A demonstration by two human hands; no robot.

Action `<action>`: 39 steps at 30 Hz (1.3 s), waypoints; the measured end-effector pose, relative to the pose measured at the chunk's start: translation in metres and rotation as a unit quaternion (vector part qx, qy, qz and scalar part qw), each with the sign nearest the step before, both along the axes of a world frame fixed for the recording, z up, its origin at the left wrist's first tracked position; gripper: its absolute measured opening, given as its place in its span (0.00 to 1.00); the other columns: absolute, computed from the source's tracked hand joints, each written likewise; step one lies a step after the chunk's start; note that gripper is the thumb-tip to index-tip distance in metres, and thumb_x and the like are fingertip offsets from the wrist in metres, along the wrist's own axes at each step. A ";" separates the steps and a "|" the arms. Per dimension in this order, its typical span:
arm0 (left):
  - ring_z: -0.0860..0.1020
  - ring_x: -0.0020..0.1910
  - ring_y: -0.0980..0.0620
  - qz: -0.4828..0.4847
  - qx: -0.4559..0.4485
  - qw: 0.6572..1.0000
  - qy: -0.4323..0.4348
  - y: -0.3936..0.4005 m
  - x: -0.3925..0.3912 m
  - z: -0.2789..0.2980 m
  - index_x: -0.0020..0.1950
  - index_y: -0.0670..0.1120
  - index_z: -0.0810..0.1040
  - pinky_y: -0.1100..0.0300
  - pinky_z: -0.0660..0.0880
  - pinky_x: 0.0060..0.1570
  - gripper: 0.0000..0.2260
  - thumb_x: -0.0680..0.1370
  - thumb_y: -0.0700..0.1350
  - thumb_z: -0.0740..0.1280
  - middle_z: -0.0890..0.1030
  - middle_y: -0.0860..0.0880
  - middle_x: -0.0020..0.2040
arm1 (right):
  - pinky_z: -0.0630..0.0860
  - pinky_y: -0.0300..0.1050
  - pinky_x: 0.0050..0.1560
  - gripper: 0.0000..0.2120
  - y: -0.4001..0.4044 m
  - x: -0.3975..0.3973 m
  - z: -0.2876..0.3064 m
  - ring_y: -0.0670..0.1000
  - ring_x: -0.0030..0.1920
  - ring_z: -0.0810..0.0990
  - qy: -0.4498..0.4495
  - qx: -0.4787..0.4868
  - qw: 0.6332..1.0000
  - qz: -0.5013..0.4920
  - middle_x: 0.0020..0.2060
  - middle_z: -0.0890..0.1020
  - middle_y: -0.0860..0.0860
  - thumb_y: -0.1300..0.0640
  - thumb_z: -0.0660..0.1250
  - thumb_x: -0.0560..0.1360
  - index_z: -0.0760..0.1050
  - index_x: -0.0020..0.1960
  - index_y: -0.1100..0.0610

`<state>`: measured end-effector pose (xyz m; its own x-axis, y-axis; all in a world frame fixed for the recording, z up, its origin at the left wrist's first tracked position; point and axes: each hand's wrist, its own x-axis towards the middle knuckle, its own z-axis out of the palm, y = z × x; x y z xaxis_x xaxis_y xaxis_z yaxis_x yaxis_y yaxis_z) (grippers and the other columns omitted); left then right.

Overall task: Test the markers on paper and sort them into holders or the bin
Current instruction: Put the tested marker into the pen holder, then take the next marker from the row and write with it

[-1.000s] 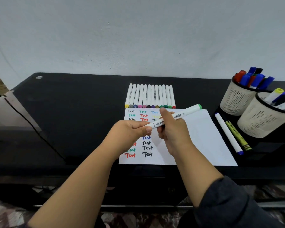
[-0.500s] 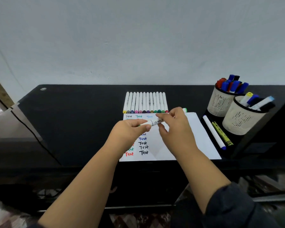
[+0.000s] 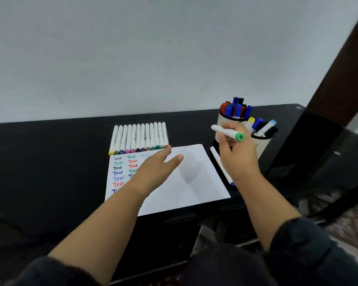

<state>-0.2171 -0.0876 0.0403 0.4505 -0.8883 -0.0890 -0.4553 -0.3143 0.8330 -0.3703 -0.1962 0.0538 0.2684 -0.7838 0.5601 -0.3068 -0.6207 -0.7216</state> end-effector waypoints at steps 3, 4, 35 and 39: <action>0.58 0.74 0.50 -0.014 0.068 0.996 -0.061 -0.029 -0.005 -0.016 0.76 0.55 0.56 0.54 0.57 0.70 0.27 0.79 0.61 0.56 0.59 0.53 0.76 | 0.72 0.33 0.46 0.06 -0.018 -0.020 -0.001 0.42 0.47 0.75 -0.018 -0.011 1.000 -0.014 0.51 0.75 0.50 0.60 0.62 0.79 0.70 0.54 0.51; 0.58 0.74 0.50 -0.020 0.081 0.994 -0.071 -0.039 -0.008 -0.022 0.76 0.55 0.56 0.54 0.57 0.70 0.27 0.79 0.61 0.56 0.58 0.52 0.76 | 0.72 0.30 0.46 0.06 -0.024 -0.027 -0.002 0.43 0.48 0.75 -0.024 -0.012 0.999 -0.022 0.51 0.75 0.50 0.60 0.62 0.79 0.70 0.54 0.52; 0.45 0.76 0.53 -0.066 0.133 0.937 -0.315 -0.090 0.000 -0.085 0.78 0.45 0.47 0.58 0.44 0.73 0.30 0.81 0.59 0.49 0.45 0.51 0.78 | 0.68 0.42 0.31 0.12 -0.117 -0.029 0.033 0.51 0.33 0.73 0.348 0.149 0.917 -0.126 0.37 0.75 0.54 0.53 0.56 0.79 0.71 0.46 0.60; 0.45 0.76 0.53 -0.065 0.133 0.937 -0.316 -0.090 -0.001 -0.085 0.78 0.45 0.47 0.58 0.43 0.73 0.30 0.81 0.59 0.49 0.45 0.51 0.78 | 0.69 0.42 0.34 0.10 -0.122 -0.030 0.034 0.51 0.36 0.74 0.327 0.157 0.926 -0.108 0.37 0.75 0.52 0.54 0.59 0.76 0.72 0.50 0.60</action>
<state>-0.2177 -0.1778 -0.0445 0.3769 -0.9238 -0.0671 -0.8802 -0.3797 0.2846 -0.4003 -0.3183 0.0880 0.2869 -0.9555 0.0691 -0.8343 -0.2847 -0.4722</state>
